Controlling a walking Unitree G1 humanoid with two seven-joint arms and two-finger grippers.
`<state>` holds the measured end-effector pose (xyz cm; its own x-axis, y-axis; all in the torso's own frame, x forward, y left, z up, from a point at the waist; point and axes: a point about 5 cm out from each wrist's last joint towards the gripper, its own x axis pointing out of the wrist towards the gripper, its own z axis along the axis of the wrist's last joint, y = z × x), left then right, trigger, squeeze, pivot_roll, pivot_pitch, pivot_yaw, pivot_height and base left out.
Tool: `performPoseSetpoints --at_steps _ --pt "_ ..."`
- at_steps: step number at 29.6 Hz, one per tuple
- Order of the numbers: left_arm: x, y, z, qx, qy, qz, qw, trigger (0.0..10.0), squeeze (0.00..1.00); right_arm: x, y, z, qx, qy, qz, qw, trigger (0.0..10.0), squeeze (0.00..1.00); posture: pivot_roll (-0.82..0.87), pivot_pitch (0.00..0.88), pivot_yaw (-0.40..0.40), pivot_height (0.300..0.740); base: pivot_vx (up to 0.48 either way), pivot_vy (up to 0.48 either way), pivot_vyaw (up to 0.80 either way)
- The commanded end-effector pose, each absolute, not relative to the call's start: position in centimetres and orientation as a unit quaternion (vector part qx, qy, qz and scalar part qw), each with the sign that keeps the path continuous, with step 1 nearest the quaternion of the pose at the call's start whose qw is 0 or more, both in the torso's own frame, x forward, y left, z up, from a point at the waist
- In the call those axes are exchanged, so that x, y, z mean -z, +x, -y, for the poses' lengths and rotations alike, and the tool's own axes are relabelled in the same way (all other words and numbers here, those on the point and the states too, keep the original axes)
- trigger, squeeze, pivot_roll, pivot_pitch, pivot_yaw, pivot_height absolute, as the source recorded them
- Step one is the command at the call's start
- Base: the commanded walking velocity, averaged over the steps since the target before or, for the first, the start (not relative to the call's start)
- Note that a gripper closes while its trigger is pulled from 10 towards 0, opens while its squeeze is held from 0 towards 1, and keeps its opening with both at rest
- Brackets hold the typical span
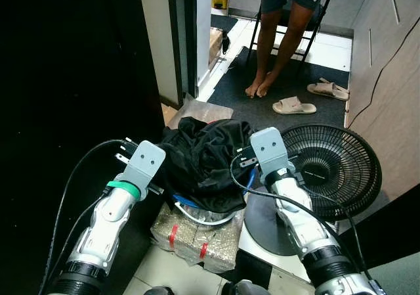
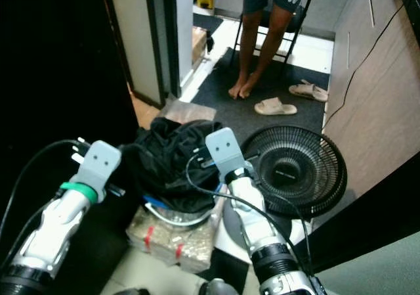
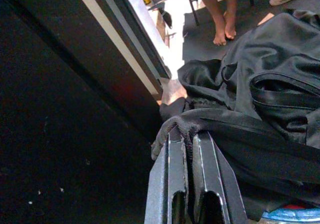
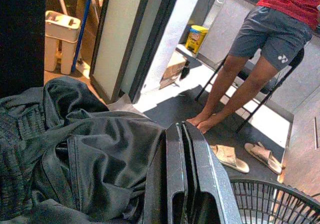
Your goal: Clothes washing
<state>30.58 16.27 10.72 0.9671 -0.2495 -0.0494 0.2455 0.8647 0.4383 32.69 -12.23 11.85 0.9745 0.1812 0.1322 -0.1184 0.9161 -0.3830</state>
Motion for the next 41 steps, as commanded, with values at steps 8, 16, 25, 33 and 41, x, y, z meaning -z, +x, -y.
performPoseSetpoints --at_steps 8,16,25,33,41 --pt "-10.34 30.5 -16.4 0.13 0.24 0.002 0.962 10.0 0.0 -11.62 32.73 12.19 -0.077 -0.195 0.085 0.974 10.0 0.0 -0.04 0.0 0.036 0.74 0.0 0.0 0.0" --pt "-10.33 30.51 -16.4 0.13 0.24 0.003 0.962 10.0 0.0 -11.54 32.78 12.19 -0.076 -0.196 0.088 0.974 10.0 0.0 -0.04 0.0 0.036 0.74 0.0 0.0 0.0" --pt "-10.31 30.51 -16.41 0.13 0.241 0.004 0.962 10.0 0.0 -11.51 32.81 12.18 -0.076 -0.196 0.09 0.973 10.0 0.0 -0.04 0.0 0.036 0.74 0.0 0.0 0.0" --pt "-10.3 30.51 -16.4 0.13 0.241 0.004 0.962 10.0 0.0 -11.48 32.83 12.18 -0.076 -0.196 0.091 0.973 10.0 0.0 -0.04 0.0 0.036 0.74 0.0 0.0 0.0" --pt "-10.29 30.52 -16.41 0.13 0.241 0.005 0.962 10.0 0.0 -11.47 32.85 12.18 -0.076 -0.196 0.092 0.973 10.0 0.0 -0.04 0.0 0.036 0.74 0.0 0.0 0.0"
